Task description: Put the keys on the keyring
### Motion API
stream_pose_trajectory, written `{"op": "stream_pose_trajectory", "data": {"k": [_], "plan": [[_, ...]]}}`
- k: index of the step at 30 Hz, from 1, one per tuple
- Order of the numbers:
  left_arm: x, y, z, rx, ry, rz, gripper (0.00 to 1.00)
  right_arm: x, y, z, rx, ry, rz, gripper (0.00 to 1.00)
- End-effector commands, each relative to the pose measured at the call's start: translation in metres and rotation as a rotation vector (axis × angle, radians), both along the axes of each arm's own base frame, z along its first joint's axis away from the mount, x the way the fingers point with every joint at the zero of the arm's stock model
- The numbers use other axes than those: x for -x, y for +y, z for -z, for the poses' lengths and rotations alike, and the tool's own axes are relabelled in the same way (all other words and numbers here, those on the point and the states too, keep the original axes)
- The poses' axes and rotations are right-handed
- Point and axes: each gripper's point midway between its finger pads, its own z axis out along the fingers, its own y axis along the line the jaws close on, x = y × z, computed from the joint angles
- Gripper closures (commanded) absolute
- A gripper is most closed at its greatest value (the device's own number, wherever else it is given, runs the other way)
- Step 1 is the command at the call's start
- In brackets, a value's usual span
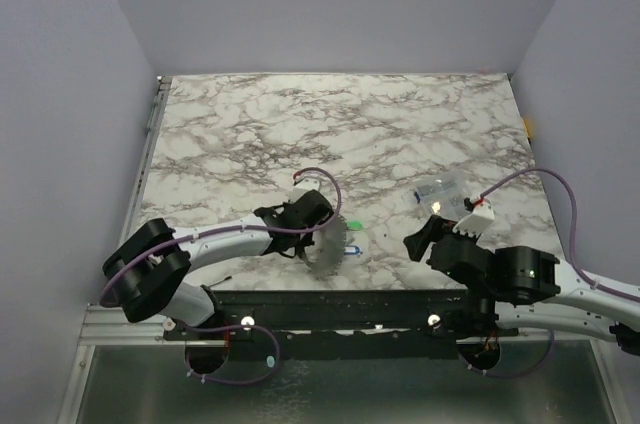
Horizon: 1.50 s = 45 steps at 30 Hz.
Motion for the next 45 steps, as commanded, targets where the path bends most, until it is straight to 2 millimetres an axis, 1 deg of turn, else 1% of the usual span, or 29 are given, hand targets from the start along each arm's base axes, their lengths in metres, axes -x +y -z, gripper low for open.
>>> {"op": "stream_pose_trajectory", "data": {"k": [1,2,4,6,8,10,12,13,16,18,20,22,26,29,32,35,38,41,43,45], "plan": [[-0.026,0.026,0.027,-0.043,0.034,0.028,1.0,-0.013,0.006,-0.013,0.02,-0.069,0.024,0.21],[-0.029,0.032,0.032,-0.05,0.047,0.005,1.0,-0.014,0.006,-0.013,0.03,-0.076,0.024,0.21],[-0.034,0.035,0.038,-0.044,0.077,-0.015,1.0,-0.017,0.008,-0.014,0.045,-0.09,0.026,0.21],[-0.041,0.043,0.044,-0.057,0.092,-0.042,1.0,-0.02,0.013,-0.015,0.058,-0.109,0.011,0.21],[-0.046,0.053,0.047,-0.079,0.092,-0.07,1.0,-0.022,0.019,-0.014,0.079,-0.129,-0.017,0.21],[-0.048,0.057,0.045,-0.078,0.089,-0.079,1.0,-0.023,0.026,-0.01,0.115,-0.156,-0.074,0.21],[-0.052,0.059,0.037,-0.083,0.072,-0.08,1.0,-0.023,0.037,-0.007,0.146,-0.189,-0.157,0.21],[-0.053,0.059,0.03,-0.085,0.066,-0.075,1.0,-0.024,0.043,-0.007,0.153,-0.208,-0.194,0.22],[-0.059,0.059,0.002,-0.096,0.027,-0.048,1.0,-0.024,0.061,-0.01,0.171,-0.273,-0.299,0.27],[-0.064,0.069,-0.011,-0.156,0.003,-0.052,1.0,-0.026,0.07,-0.012,0.187,-0.303,-0.343,0.29],[-0.069,0.083,-0.015,-0.239,-0.004,-0.059,1.0,-0.028,0.081,-0.013,0.209,-0.331,-0.381,0.29],[-0.069,0.092,-0.01,-0.298,0.026,-0.044,1.0,-0.031,0.09,-0.009,0.236,-0.332,-0.411,0.29],[-0.067,0.097,0.003,-0.363,0.098,-0.01,0.99,-0.036,0.105,0.007,0.268,-0.301,-0.473,0.29],[-0.07,0.104,0.01,-0.406,0.13,0.0,0.96,-0.043,0.107,0.017,0.254,-0.274,-0.49,0.29],[-0.075,0.11,0.013,-0.448,0.162,0.025,0.94,-0.047,0.107,0.021,0.243,-0.265,-0.501,0.29],[-0.082,0.115,0.013,-0.51,0.175,0.067,0.93,-0.048,0.107,0.024,0.239,-0.264,-0.514,0.29],[-0.089,0.125,0.013,-0.587,0.188,0.077,0.92,-0.049,0.108,0.03,0.238,-0.254,-0.531,0.29],[-0.091,0.129,0.019,-0.615,0.209,0.1,0.91,-0.048,0.112,0.033,0.231,-0.251,-0.555,0.29],[-0.091,0.131,0.023,-0.614,0.228,0.083,0.86,-0.047,0.116,0.035,0.232,-0.252,-0.579,0.29],[-0.09,0.131,0.026,-0.598,0.238,0.071,0.78,-0.046,0.12,0.035,0.239,-0.257,-0.603,0.29]]}}
